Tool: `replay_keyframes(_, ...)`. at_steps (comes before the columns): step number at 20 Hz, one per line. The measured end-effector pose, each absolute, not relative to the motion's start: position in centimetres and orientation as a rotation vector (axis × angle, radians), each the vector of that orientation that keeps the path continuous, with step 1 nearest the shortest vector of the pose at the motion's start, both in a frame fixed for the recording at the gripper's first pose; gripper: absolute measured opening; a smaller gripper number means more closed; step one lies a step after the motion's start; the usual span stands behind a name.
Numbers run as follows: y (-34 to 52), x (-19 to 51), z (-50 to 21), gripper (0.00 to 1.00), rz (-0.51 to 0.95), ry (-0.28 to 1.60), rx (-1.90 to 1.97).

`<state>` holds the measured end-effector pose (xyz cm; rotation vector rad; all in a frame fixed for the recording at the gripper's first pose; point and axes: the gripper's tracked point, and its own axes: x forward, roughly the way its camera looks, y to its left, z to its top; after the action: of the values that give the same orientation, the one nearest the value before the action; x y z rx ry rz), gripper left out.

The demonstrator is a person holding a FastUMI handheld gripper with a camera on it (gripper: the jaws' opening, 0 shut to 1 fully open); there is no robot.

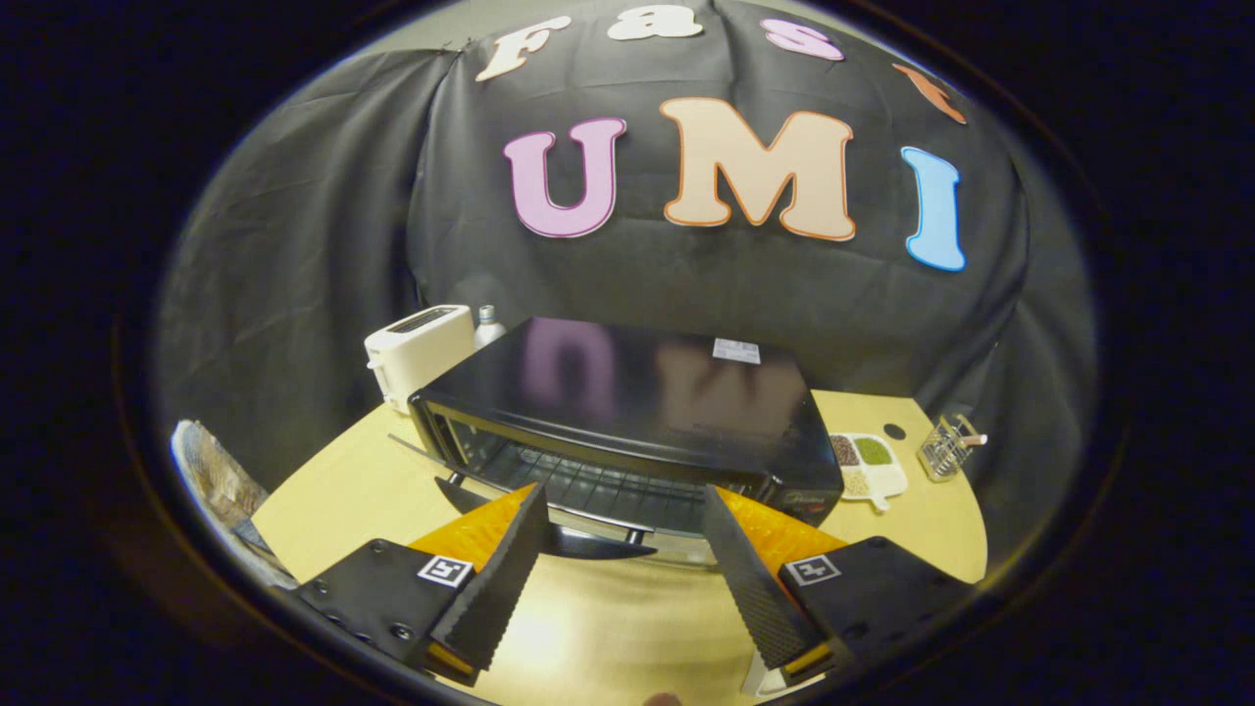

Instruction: Open the toaster oven, put the food inside, and close the toaster oven door.

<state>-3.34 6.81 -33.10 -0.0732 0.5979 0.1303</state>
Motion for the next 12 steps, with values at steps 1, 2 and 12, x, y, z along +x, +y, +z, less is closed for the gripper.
replay_keyframes(1, 6.8, -3.8, -33.3, 0.99, 0.134, 0.609, -0.066)
replay_keyframes(2, 6.9, -4.3, -33.5, 1.0, 0.138, 0.621, -0.059)
replay_keyframes(12, 7.3, -10.0, -37.4, 0.99, 0.185, 0.771, -0.031)
